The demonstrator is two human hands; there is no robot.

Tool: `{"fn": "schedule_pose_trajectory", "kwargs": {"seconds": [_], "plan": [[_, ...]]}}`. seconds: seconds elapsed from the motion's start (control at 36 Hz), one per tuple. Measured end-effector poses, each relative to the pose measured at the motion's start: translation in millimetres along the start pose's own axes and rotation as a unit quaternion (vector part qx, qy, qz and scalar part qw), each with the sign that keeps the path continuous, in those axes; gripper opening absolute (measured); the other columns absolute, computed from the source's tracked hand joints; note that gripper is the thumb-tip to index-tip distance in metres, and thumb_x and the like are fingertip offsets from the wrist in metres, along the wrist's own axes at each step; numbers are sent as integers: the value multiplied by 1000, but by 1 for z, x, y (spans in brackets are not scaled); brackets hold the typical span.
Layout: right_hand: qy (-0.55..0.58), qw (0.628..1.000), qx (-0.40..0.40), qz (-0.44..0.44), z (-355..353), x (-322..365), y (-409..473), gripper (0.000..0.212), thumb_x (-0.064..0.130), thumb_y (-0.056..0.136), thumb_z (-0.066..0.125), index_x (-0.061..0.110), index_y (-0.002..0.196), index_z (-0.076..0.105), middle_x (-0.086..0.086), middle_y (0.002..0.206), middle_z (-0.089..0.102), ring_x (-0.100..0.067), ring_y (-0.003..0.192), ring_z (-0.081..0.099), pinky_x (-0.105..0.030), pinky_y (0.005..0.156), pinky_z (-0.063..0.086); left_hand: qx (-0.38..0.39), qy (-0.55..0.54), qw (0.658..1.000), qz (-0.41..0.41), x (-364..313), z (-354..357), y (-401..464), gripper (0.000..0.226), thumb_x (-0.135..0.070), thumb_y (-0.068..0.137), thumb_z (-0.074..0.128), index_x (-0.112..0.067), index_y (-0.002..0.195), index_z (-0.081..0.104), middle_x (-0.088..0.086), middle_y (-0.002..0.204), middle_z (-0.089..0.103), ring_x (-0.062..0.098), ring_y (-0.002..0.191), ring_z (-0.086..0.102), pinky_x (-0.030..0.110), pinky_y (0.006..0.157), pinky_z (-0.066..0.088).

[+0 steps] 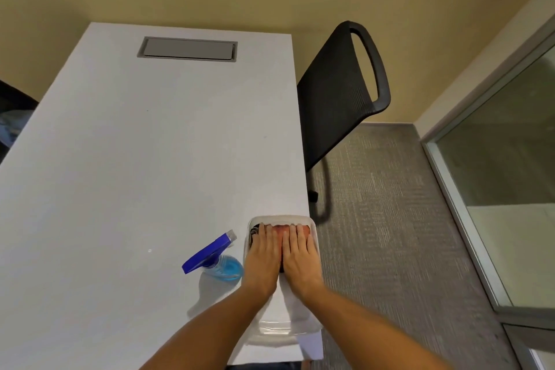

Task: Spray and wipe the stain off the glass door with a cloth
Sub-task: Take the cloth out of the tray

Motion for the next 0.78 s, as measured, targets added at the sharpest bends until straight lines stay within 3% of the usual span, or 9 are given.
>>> {"fn": "schedule_pose_trajectory", "kwargs": {"seconds": [0.11, 0.25, 0.42, 0.47, 0.56, 0.58, 0.64, 0.69, 0.78], "plan": [[-6, 1000, -14, -7, -4, 1, 4, 81, 33, 103, 46, 2, 157, -6, -26, 164, 5, -44, 152, 5, -56, 123, 7, 9, -1, 1000, -1, -1, 1, 3, 80, -37, 108, 35, -10, 152, -27, 15, 159, -29, 40, 154, -11, 54, 120, -13], [-24, 999, -25, -7, -9, -4, 14, 63, 25, 102, 47, -2, 152, 19, -25, 146, 38, -40, 137, 36, -53, 117, 28, -10, -6, 1000, 5, 3, 6, 13, 77, -36, 107, 42, -8, 158, -8, 22, 167, 5, 44, 154, 7, 57, 126, 5], [-20, 999, -11, -23, -13, -7, 20, 50, 21, 98, 53, 1, 141, 42, -19, 127, 58, -34, 119, 54, -48, 104, 44, -8, 21, 999, 31, 8, 3, 19, 73, -32, 106, 46, -6, 158, 1, 24, 164, 18, 46, 151, 18, 59, 125, 12], [-21, 999, -4, -31, -15, -10, 21, 47, 25, 91, 65, 3, 131, 55, -15, 113, 65, -30, 106, 60, -45, 94, 51, -10, 19, 999, 38, 8, 0, 17, 73, -30, 106, 45, -7, 159, 1, 23, 164, 17, 45, 152, 17, 59, 125, 13], [6, 999, -4, -39, -19, -13, 23, 38, 24, 70, 85, 10, 101, 68, -8, 86, 69, -24, 81, 63, -39, 73, 55, -19, 14, 999, 42, 9, -7, 14, 69, -28, 107, 44, -8, 159, 4, 21, 164, 19, 42, 152, 18, 57, 126, 10], [14, 999, -3, -35, -25, -15, 22, 31, 22, 71, 84, 11, 96, 68, -8, 85, 70, -24, 81, 63, -38, 72, 54, -21, 9, 999, 42, 9, -10, 13, 67, -28, 107, 44, -9, 159, 8, 19, 164, 23, 40, 152, 20, 57, 126, 9], [38, 998, 5, -40, -38, -19, 21, 14, 13, 91, 65, 10, 105, 66, -11, 102, 70, -29, 101, 60, -41, 86, 49, -33, 0, 999, 40, 9, -19, 9, 59, -30, 106, 45, -10, 157, 23, 16, 160, 33, 37, 150, 26, 56, 126, 9], [47, 997, 3, -53, -42, -24, 23, 22, 8, 98, 49, 10, 113, 64, -12, 114, 69, -32, 114, 53, -43, 96, 42, -48, -2, 998, 40, 7, -27, 4, 49, -27, 103, 45, -9, 149, 40, 15, 154, 44, 35, 146, 33, 56, 124, 9], [38, 997, 19, -64, -58, -29, 20, 23, 11, 95, 49, 12, 105, 69, -10, 108, 71, -30, 109, 55, -39, 91, 43, -62, -24, 997, 37, 5, -37, -4, 40, -19, 95, 52, -9, 133, 57, 12, 141, 58, 33, 137, 45, 51, 120, 15]]}}
Point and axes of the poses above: each hand's wrist, its own y-axis towards the middle knuckle, its own z-axis out of the palm, x = y × z, the point moved 1 cm from there along y, towards the middle knuckle
